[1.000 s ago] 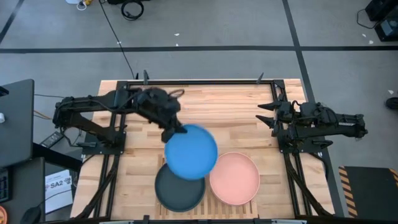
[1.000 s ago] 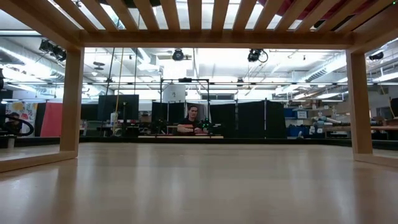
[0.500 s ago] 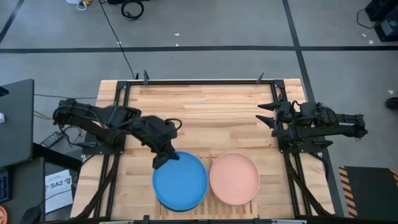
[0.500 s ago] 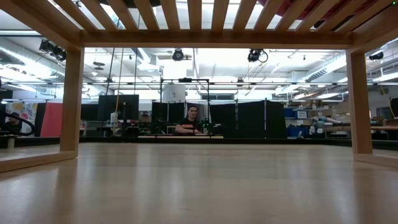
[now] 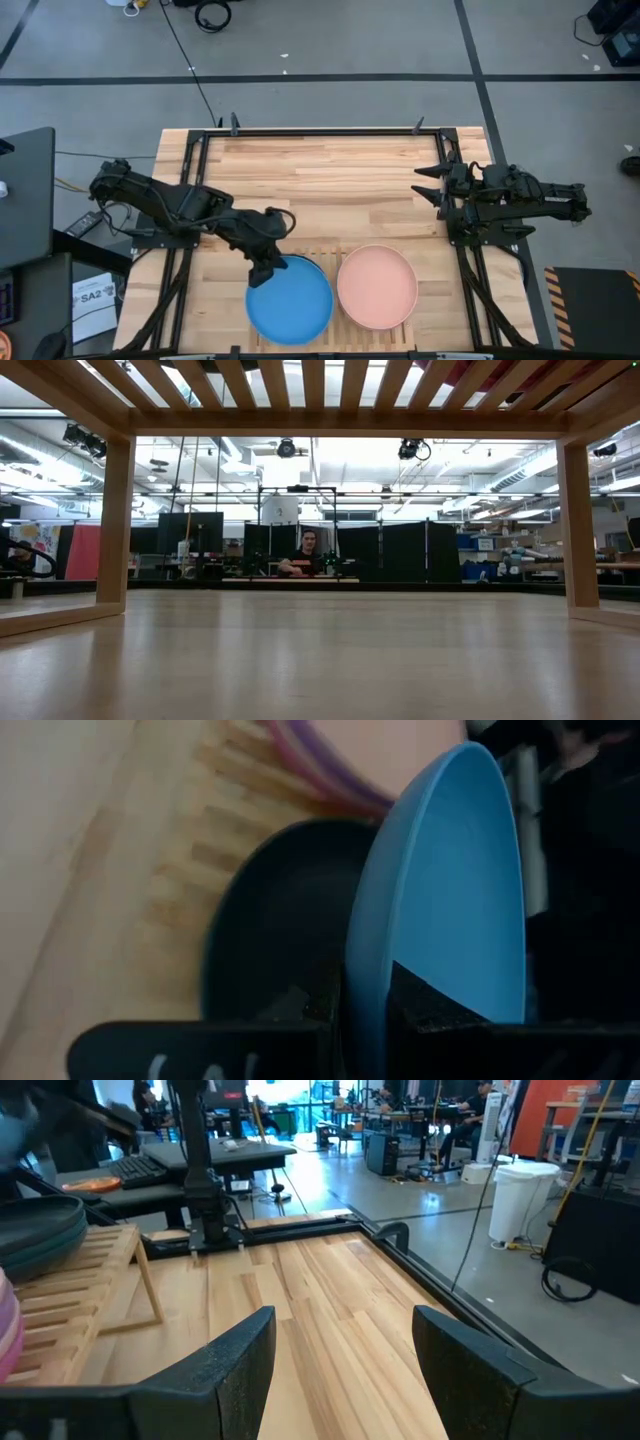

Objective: Place and stack plates onto a shelf
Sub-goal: Stack the blue plate on top of the black plate on the shelf

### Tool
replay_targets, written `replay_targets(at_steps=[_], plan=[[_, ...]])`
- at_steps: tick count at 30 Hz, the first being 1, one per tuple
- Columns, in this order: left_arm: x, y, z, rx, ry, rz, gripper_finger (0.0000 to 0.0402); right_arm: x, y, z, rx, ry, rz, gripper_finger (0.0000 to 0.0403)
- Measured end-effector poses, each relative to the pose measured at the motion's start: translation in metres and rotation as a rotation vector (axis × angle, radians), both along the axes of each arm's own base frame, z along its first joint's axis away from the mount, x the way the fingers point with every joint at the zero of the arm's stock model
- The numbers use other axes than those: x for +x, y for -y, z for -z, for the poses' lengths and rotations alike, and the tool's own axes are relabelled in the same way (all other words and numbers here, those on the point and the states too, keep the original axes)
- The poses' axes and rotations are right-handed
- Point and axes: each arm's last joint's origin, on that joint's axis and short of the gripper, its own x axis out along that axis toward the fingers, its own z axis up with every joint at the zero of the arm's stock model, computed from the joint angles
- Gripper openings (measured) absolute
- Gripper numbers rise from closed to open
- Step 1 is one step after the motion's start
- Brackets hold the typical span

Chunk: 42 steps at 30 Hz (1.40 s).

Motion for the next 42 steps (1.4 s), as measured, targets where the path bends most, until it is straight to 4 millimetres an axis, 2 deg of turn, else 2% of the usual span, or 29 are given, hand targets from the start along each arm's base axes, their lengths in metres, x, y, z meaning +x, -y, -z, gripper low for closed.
replay_targets(at_steps=[13, 21, 28, 42], plan=[[0.004, 0.0, 0.014, 0.052, -0.095, -0.003, 0.0034, 0.0, 0.0, 0.0, 0.001, 0.0, -0.015, 0.024], [0.003, -0.001, 0.014, 0.055, -0.096, -0.004, 0.005, 0.0, 0.0, 0.0, 0.0, -0.001, -0.015, 0.024], [0.003, 0.0, 0.014, 0.055, -0.096, -0.002, 0.008, 0.0, 0.0, 0.0, -0.001, -0.002, -0.015, 0.024], [0.003, 0.0, 0.014, 0.136, -0.057, 0.091, 0.0179, 0.0, 0.0, 0.0, -0.001, -0.002, -0.015, 0.024]])
